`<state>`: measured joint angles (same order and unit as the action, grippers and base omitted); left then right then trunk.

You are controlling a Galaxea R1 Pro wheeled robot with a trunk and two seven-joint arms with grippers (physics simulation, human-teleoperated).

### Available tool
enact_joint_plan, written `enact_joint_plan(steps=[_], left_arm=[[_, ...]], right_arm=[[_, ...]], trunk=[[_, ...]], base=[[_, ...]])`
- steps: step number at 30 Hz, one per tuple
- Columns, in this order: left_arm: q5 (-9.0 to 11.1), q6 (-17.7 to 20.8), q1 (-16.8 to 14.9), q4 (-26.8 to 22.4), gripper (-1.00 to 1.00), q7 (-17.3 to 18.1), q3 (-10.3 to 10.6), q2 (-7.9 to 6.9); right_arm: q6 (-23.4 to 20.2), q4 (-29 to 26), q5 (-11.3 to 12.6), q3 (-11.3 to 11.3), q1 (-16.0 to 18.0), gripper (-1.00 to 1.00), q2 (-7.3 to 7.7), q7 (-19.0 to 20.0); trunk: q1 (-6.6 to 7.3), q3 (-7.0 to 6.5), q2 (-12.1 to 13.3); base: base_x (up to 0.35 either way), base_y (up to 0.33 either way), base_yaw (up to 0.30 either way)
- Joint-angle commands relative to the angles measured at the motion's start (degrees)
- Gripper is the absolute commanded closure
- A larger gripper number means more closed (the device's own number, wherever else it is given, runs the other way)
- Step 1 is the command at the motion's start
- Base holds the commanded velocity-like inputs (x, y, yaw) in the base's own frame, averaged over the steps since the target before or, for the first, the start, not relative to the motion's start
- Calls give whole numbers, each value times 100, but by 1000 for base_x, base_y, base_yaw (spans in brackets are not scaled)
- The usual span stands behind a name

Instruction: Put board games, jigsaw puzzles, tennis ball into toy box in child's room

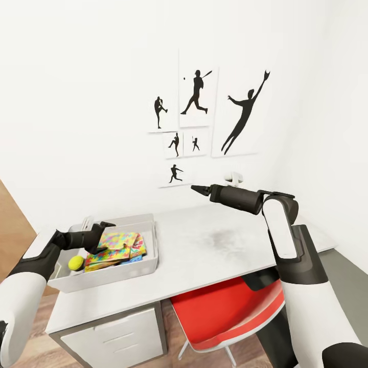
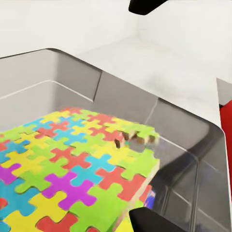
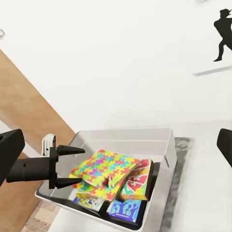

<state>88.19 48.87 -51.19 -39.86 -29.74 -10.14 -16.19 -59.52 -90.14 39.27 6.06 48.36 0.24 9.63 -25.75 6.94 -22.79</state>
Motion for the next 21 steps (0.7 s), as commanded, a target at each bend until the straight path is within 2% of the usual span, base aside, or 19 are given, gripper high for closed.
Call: enact_joint_plan(steps=[1,7,11,15,18,20,21], left_arm=[[54,15,-5,-4,-100,-58,-14,0],[64,57,-6,-4,-100,-51,-5,-22],[73,138,-5,-10,-100,-37,2,-97],[160,674,2,-34,-100,-15,1,-306],[396,973,8,-85,-100,12,-52,-501],[712,1080,38,-223,-100,29,-90,-725],[797,1098,43,-290,-100,33,-89,-791]], right_arm=[[-16,-4,-60,1,7,-100,3,57],[-16,-4,-60,1,7,-100,3,57],[-16,-5,-60,1,7,-100,3,57],[-16,-5,-60,1,7,-100,3,57],[-16,-4,-60,1,6,-100,3,59],[-16,-7,-60,1,2,-100,3,63],[-16,-6,-60,1,1,-100,3,63]], trunk=[[-4,13,-13],[-4,13,-13],[-4,13,-13],[-4,13,-13],[-4,13,-13],[-4,13,-13],[-4,13,-13]], base=[[0,0,0],[0,0,0],[0,0,0],[-28,0,0],[-73,0,0],[-35,0,0],[-22,0,0]])
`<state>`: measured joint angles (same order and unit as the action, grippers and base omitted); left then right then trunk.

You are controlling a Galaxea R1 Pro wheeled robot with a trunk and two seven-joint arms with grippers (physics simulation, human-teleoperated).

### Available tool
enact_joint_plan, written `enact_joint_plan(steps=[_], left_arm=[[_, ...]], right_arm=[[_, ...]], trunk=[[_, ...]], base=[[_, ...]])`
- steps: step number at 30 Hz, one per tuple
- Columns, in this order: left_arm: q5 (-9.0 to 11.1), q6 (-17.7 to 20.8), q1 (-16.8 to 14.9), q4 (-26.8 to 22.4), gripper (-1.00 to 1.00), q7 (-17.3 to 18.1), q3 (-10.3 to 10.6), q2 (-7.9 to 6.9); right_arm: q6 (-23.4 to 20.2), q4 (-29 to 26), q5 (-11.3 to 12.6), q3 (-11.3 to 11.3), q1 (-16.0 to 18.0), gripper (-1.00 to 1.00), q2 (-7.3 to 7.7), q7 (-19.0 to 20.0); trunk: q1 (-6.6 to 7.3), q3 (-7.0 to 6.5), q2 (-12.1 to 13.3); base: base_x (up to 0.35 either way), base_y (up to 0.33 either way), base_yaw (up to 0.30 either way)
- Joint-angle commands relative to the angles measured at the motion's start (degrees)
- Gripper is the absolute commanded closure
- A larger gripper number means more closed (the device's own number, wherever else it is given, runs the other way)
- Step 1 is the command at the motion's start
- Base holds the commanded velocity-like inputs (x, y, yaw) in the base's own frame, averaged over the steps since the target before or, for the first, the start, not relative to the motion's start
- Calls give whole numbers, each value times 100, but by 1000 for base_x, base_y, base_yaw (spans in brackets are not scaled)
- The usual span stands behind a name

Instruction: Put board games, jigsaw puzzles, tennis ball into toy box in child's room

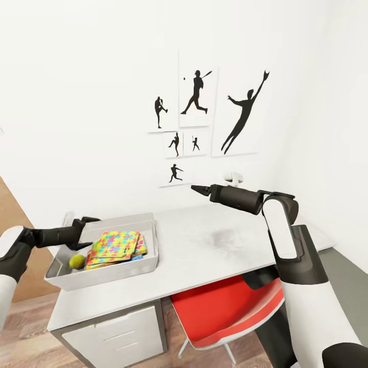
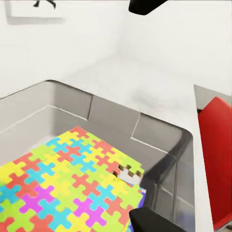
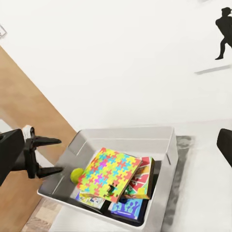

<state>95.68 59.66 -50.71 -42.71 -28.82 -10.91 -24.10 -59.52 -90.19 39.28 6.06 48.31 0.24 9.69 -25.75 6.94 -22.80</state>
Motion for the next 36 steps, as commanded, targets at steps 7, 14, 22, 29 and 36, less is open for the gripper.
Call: enact_joint_plan(steps=[7,14,22,29,36], left_arm=[[872,34,571,-1633,-100,-42,27,-726],[1842,34,1552,-3264,-100,-37,29,-1542],[2346,34,2341,-3778,-100,63,30,-2276],[2374,34,2810,-4006,-100,799,179,-2379],[2326,34,2867,-4122,-100,1478,904,-2396]], right_arm=[[-22,-8,-60,-2,-3,-100,9,74],[-48,-7,-52,-192,-49,-100,18,93],[-48,-15,-37,-359,-76,-100,41,118],[-48,-28,-10,-400,-145,-100,57,127],[-48,-33,15,-810,-271,-100,219,492]], trunk=[[-4,13,-12],[-4,13,-12],[-4,-24,-12],[-4,-76,-12],[-4,-128,-12]], base=[[-7,0,0],[-3,0,0],[-118,0,-92],[-27,0,-175],[-4,0,-183]])
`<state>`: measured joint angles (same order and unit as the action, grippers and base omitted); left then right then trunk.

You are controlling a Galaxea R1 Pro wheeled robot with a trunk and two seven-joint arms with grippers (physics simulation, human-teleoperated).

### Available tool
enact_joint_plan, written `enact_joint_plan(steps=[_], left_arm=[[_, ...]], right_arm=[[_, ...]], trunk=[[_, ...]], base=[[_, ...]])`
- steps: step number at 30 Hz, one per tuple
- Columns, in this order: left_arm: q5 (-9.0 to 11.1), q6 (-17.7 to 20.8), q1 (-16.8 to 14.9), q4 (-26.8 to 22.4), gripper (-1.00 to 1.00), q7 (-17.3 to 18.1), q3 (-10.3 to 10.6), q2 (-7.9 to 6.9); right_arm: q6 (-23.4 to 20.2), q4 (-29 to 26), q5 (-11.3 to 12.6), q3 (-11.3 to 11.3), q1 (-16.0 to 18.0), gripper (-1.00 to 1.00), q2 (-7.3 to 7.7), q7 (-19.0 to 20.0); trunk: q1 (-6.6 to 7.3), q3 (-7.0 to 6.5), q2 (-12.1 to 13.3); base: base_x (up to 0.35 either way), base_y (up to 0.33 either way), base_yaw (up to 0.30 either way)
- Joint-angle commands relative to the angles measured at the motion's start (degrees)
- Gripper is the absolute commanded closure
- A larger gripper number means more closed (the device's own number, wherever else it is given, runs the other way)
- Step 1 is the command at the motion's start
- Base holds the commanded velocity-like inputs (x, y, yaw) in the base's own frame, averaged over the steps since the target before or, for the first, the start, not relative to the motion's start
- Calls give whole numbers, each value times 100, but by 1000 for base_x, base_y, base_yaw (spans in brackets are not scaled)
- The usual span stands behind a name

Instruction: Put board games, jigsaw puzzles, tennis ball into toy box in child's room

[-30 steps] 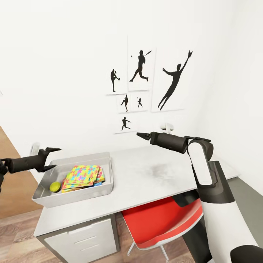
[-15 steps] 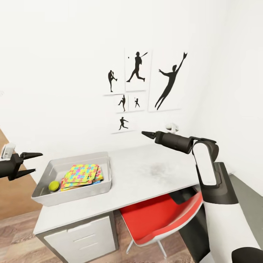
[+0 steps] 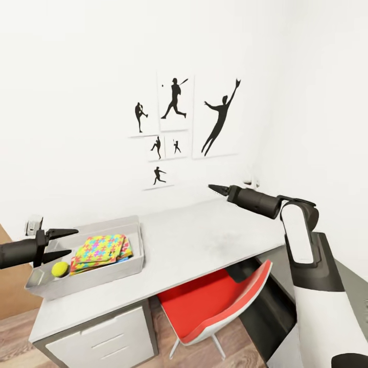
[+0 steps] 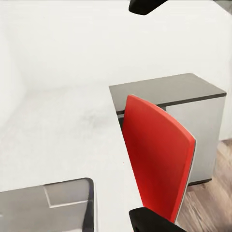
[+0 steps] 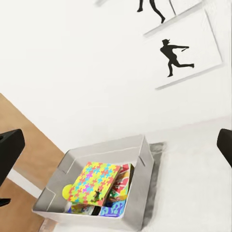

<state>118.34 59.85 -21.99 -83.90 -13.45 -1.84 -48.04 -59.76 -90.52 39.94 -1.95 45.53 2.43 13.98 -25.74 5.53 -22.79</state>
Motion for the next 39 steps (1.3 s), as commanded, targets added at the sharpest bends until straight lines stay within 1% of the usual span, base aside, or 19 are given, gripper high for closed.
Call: enact_joint_plan(steps=[1,2,3,4,6,11,15,22,28,31,35,36,39], left_arm=[[56,15,-7,-7,-100,-29,49,0],[50,15,-10,-14,-100,13,126,2],[48,15,-13,-15,-100,28,153,3],[45,15,-16,-17,-100,53,193,4],[43,15,-20,-23,-100,76,231,5],[41,15,-23,-38,-100,106,262,5],[41,15,-24,-45,-100,112,265,6],[40,15,-30,-54,-100,129,263,6],[40,15,-32,-56,-100,139,263,10],[40,15,-37,-56,-100,140,264,13],[40,15,-45,-56,-100,141,263,14],[40,15,-47,-56,-100,143,263,14],[40,15,-55,-56,-100,160,265,10]], right_arm=[[-24,0,-51,-79,-18,-100,28,152],[-24,0,-51,-214,-72,-100,89,339],[-24,0,-52,-278,-100,-100,119,431],[-24,0,-54,-388,-160,-100,184,597],[-24,0,-55,-514,-245,-100,277,771],[-24,1,-56,-732,-379,-100,433,934],[-24,0,-52,-882,-464,-100,473,971],[-24,6,-48,-1112,-586,-100,492,990],[-24,8,-52,-1162,-701,-100,501,1038],[-24,8,-54,-1190,-785,-100,540,1116],[-24,8,-54,-1294,-963,-100,626,1215],[-24,8,-51,-1363,-1032,-100,655,1262],[-24,8,-49,-1490,-1142,-100,680,1355]], trunk=[[-4,5,-13],[-4,-2,-13],[-4,-10,-13],[-4,-18,-13],[-4,-33,-13],[-4,-71,-13],[-4,-101,-13],[-4,-155,-13],[-4,-200,-13],[-4,-223,-13],[-4,-254,-13],[-4,-261,-13],[-4,-284,-13]], base=[[-1,0,-186],[-1,0,-189],[-1,0,-191],[0,0,-194],[0,0,-196],[0,0,-199],[0,0,-200],[0,0,-200],[-5,-52,-200],[-100,-122,-200],[-105,-89,-200],[-48,-40,-201],[-31,-26,-201]])
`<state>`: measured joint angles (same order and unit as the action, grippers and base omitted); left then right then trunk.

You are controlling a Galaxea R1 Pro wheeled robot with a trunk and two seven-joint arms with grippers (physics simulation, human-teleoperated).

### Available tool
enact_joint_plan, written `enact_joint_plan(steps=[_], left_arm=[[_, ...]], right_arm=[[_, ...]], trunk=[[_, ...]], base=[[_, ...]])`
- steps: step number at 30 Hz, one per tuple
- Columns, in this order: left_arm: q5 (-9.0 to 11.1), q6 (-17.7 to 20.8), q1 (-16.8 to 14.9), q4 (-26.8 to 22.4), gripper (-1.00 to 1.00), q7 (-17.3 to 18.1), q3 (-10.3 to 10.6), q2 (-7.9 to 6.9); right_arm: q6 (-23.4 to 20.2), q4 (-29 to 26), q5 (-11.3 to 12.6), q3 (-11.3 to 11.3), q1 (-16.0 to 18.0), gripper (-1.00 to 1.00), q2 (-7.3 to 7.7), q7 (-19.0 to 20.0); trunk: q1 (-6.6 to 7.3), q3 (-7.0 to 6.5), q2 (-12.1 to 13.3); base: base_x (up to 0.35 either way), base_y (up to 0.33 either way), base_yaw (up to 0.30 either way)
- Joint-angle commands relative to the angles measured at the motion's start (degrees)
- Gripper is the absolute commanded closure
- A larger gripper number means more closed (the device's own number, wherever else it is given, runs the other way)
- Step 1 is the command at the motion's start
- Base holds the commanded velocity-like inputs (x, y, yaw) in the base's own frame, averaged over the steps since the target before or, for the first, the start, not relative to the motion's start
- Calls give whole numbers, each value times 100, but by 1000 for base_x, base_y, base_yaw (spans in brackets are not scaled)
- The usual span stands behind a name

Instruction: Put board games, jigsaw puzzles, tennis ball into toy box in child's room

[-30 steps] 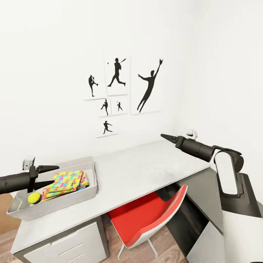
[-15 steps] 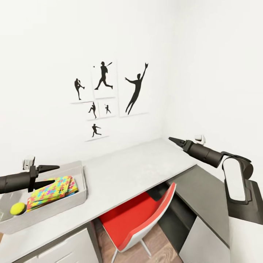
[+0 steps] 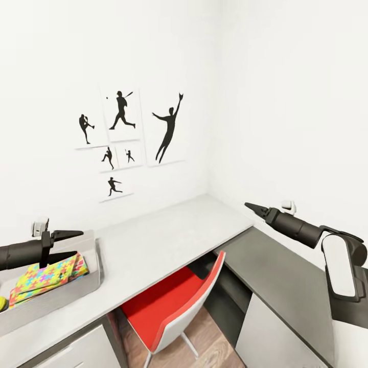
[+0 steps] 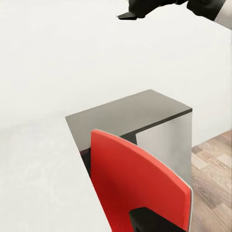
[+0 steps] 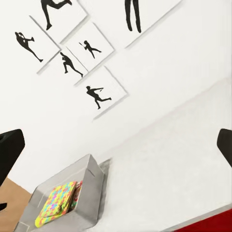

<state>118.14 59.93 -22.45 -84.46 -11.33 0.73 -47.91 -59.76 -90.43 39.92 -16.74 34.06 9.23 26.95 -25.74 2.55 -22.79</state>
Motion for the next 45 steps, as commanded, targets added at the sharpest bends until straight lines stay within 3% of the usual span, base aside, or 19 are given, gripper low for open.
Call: enact_joint_plan(steps=[1,4,8,13,20,24,25,29,32,45], left_arm=[[60,7,-14,0,-100,-27,9,-5],[60,7,-23,0,-100,21,10,-7],[60,7,-30,0,-100,104,14,-11],[60,7,-31,0,-100,122,14,-15],[60,7,-32,0,-100,129,15,-16],[60,7,-32,0,-100,130,15,-11],[60,7,-32,0,-100,130,15,-5],[60,7,-32,-2,-100,130,15,13],[60,7,-32,-6,-100,131,19,43],[60,7,-32,-9,-100,202,186,88]], right_arm=[[-24,-1,-51,-109,-70,-100,9,134],[-24,-1,-53,-303,-200,-100,22,269],[-21,-1,-56,-773,-507,-100,29,541],[-10,-1,-61,-1002,-808,-100,44,648],[101,-1,-57,-1581,-1374,-100,110,918],[326,-1,-59,-1812,-1673,-100,117,1256],[453,-1,-68,-1893,-1862,-100,119,1492],[743,-1,-99,-2019,-2267,-100,119,1989],[1217,-1,-121,-2084,-2730,-100,86,2478],[1978,6,-129,-2167,-3697,-100,61,3517]], trunk=[[-4,6,-13],[-4,-17,-13],[-4,-47,-13],[-4,-86,-13],[-4,-139,-13],[-4,-169,-13],[-4,-177,-13],[-4,-208,-13],[-4,-230,-13],[-4,-330,-13]], base=[[-16,-13,-200],[-10,-9,-200],[-3,-3,-200],[-1,-1,-200],[0,0,-200],[0,0,-200],[0,0,-200],[0,0,-200],[0,0,-200],[0,0,-200]])
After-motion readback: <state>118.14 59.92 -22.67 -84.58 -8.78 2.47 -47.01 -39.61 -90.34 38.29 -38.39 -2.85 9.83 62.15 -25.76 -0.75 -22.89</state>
